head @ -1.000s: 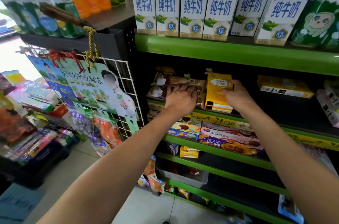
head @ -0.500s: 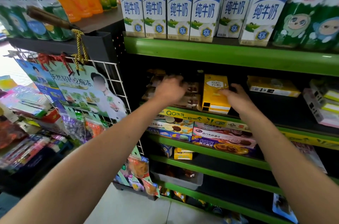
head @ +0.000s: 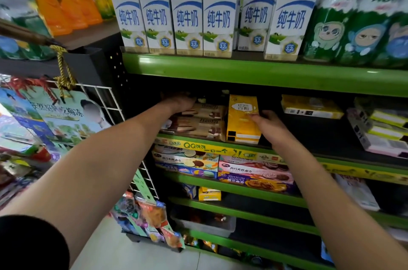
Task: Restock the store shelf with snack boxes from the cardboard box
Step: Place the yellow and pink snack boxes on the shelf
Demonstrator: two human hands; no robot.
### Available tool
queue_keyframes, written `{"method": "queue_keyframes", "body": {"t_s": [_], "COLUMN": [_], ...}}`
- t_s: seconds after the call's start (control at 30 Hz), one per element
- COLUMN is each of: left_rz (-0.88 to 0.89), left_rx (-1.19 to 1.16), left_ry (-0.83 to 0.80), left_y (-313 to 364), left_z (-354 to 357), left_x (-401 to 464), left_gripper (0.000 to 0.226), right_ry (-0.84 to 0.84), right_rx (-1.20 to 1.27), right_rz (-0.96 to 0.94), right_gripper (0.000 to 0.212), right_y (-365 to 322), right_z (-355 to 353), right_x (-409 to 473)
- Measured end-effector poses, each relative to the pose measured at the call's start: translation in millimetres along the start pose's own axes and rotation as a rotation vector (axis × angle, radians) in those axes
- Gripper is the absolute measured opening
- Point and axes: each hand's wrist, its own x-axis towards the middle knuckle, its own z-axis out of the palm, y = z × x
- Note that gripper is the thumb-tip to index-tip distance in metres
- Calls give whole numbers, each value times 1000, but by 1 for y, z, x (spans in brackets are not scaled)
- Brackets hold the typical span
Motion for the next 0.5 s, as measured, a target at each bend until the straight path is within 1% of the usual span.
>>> {"method": "queue_keyframes", "body": {"t_s": [0.17,0.27,0.5], "left_rz": [95,117,140], "left_rx": [110,83,20], "left_ry": [20,14,-3], "left_y": [22,32,32], "left_z": [2,8,13], "left_x": [-13,-20,-18], "left_gripper": [56,55,58], "right_ry": [4,-3,-20], "right_rx": [-6,-11,14], "right_rz": [6,8,-6], "right_gripper": [72,70,59], "right_y": [-1,0,0], "right_z": [1,1,1], "right_x": [1,2,1]}}
